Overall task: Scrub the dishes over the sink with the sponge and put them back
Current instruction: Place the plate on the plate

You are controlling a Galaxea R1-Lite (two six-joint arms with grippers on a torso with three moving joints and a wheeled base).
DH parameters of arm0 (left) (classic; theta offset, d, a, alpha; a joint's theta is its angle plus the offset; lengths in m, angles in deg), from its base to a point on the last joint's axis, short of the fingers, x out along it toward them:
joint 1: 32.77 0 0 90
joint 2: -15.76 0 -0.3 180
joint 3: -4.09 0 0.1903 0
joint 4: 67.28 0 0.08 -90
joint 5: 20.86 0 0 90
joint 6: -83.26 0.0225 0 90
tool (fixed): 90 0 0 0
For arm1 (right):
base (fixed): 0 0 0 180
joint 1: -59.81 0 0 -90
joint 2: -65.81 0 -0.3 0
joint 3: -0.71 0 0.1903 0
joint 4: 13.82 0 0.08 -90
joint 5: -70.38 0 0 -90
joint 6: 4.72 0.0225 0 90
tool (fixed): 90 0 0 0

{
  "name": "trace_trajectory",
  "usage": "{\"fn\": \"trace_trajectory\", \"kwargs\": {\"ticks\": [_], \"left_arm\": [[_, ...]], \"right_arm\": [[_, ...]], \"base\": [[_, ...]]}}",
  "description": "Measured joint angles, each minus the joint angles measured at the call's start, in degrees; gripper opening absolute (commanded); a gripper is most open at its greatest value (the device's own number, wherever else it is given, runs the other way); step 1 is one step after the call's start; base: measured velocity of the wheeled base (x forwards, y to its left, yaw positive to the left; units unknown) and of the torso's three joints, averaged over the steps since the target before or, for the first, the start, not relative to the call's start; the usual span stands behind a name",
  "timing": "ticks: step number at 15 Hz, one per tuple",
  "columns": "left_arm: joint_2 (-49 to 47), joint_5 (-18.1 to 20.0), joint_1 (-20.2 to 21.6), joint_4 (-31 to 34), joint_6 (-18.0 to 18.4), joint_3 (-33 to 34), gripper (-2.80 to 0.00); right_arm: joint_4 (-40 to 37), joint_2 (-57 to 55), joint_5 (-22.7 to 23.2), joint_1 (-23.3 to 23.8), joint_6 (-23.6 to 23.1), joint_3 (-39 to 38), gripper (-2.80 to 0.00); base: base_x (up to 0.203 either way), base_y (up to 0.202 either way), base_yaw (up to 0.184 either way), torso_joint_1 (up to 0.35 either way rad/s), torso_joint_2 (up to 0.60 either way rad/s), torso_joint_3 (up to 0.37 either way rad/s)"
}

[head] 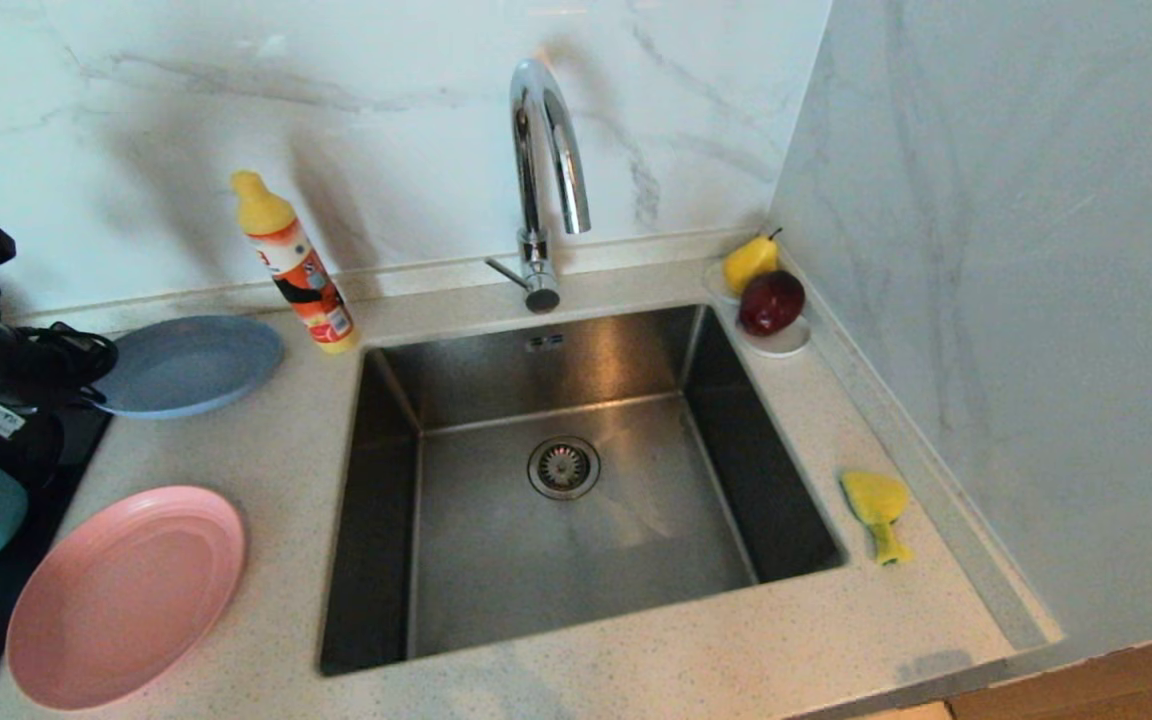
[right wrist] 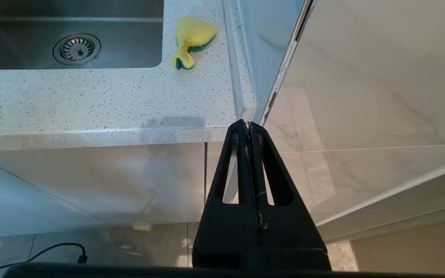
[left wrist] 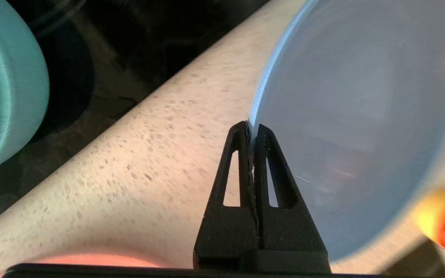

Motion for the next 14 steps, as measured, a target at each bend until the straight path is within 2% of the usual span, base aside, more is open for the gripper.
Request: {"fn": "trace_trajectory", "kwargs": {"ticks": [7, 10, 12, 14], "left_arm": [[6.2, 0.1, 0.0, 0.7, 0.0, 0.2, -2.80], [9.0, 0.4, 0.0, 6.6, 0.6, 1.1, -2.80], [11.5, 0.6, 0.0, 9.3, 1.5, 3.7, -2.80], [14.8, 0.7, 0.0, 9.3, 2.8, 8.8, -2.80]], "right_arm": [[0.0, 0.0, 0.0, 0.0, 0.0, 0.0, -2.80], [0.0, 0.0, 0.0, 0.0, 0.0, 0.0, -2.80], [0.0, 0.0, 0.0, 0.0, 0.0, 0.0, -2.80], [0.0, 0.0, 0.0, 0.0, 0.0, 0.0, -2.80]], "base": [[0.000, 0.000, 0.000, 0.000, 0.00, 0.000], [0.000, 0.000, 0.000, 0.000, 0.00, 0.000], [0.000, 0.000, 0.000, 0.000, 0.00, 0.000], [0.000, 0.000, 0.000, 0.000, 0.00, 0.000]]}}
